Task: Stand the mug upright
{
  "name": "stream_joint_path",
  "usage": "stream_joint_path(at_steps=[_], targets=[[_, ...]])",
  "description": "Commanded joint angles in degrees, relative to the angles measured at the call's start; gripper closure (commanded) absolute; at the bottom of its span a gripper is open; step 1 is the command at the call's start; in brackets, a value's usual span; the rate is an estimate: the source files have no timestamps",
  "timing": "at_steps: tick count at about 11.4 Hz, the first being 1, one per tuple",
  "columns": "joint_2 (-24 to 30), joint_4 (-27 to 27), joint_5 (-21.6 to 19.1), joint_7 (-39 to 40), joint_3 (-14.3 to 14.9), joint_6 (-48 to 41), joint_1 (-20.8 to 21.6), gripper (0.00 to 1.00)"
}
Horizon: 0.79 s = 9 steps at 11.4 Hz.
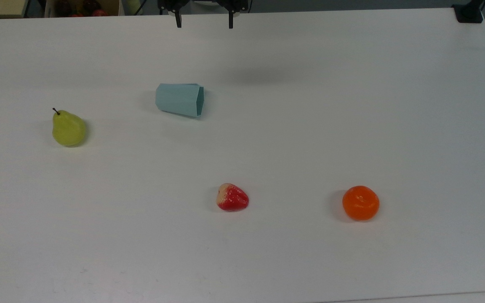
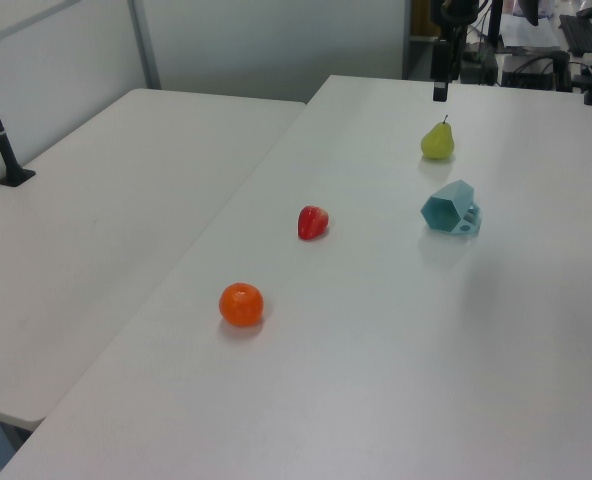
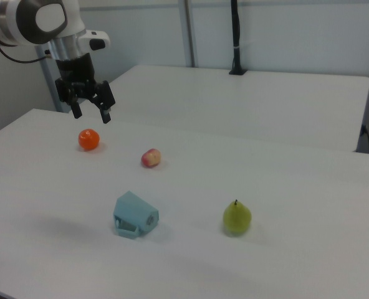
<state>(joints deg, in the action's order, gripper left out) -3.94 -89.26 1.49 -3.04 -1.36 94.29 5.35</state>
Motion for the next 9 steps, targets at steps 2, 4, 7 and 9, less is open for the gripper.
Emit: stream_joint_path(at_steps=[2,4,7,9], targets=[[1.66,-2.15,1.32,-0.04,0.13,0.81,0.28,0.00],[1.57,-2.15,1.32,-0.04,0.04,0.81,0.28,0.00],[1.31,-2.15,1.32,-0.04,0.04,0.89,0.36,0.00],[0.87,-2.24,1.58,-0.04,0.04,1.16,0.54,0.00]])
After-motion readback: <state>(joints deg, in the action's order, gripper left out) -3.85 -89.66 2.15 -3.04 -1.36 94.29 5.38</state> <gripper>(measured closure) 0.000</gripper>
